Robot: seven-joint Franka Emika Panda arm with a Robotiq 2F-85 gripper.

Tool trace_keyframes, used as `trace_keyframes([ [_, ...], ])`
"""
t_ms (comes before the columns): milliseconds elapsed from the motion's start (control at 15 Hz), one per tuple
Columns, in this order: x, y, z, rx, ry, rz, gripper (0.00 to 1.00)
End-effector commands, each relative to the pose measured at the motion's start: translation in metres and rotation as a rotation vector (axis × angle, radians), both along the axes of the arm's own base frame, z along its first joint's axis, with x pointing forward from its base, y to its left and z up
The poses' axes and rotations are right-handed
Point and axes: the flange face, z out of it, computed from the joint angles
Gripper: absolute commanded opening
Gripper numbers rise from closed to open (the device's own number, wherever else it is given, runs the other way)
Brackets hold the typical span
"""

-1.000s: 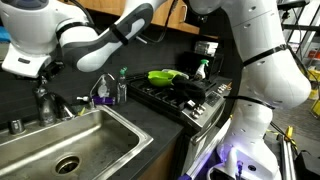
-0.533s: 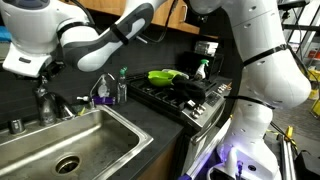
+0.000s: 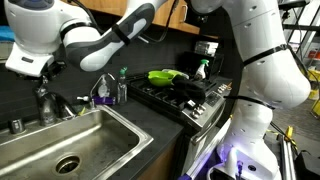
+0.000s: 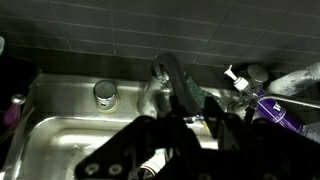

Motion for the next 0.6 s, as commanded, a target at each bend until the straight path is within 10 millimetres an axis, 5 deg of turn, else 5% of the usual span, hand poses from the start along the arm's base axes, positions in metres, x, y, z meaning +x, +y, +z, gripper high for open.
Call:
trace_keyframes([
  [0,0.003,-0.024,0.006,-0.006,-0.011,-0.037,0.07],
  [533,0.003,-0.042,0.013,0.004,-0.02,-0.044,0.07],
])
